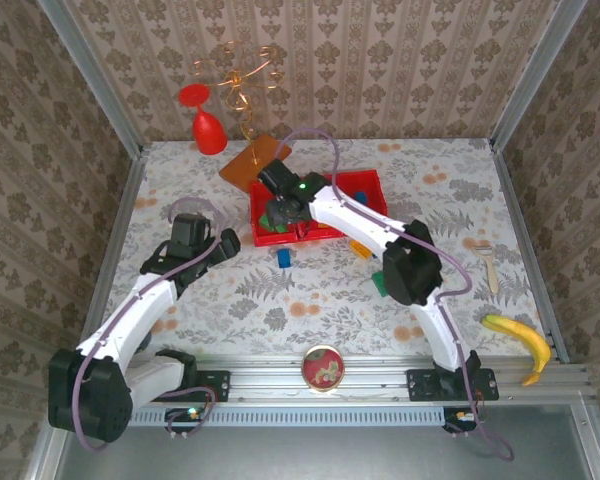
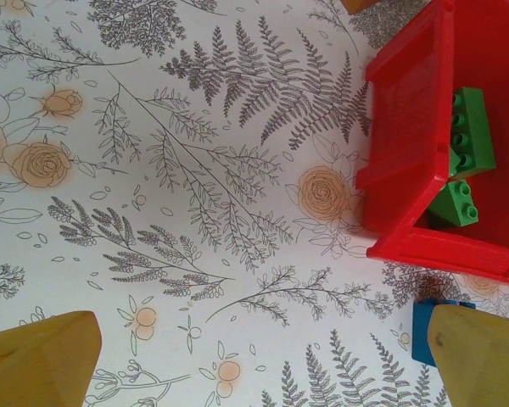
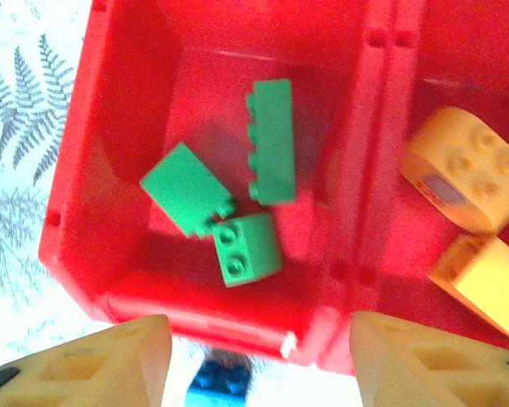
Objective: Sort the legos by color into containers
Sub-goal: Place the lego in the container.
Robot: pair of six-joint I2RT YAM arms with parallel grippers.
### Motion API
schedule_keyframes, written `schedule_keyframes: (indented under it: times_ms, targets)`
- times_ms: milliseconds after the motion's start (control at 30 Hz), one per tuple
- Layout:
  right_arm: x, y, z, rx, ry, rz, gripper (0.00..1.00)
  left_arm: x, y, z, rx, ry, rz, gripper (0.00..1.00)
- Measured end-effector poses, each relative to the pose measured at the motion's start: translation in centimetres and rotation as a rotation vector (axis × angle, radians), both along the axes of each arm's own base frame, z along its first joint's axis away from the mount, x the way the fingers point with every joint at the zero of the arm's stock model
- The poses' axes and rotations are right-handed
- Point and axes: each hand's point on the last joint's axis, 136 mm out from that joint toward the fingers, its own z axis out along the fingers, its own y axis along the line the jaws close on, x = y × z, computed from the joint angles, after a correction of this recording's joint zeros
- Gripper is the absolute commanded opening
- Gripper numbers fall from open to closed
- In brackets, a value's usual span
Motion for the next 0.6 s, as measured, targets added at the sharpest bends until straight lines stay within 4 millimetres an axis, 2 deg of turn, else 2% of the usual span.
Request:
schedule_keyframes:
  times_ms: [167,267,367,600]
  targets:
    - [-2.5,-2.9,2.5,0.013,-0.032,-0.031,0.65,0.0,0.0,0.0,0.0,-0.001,0.0,1.0]
    - [-4.1,-5.2,3.1,0.0,-0.048,-0.061,0.69,0.0,0.1,0.0,0.0,-0.001,0.002,1.0]
    - [-5.6,-7.3,2.6,-0.03,-0.045,-0.097,0.73,0.0,0.2,0.0,-0.001,-0.001,0.006,1.0]
    - [-8.8,-12.2,-0.5,-0.119,0.007,-0.173,0.82,-0.1,0.3,-0.2,0.001,0.004,0.007,1.0]
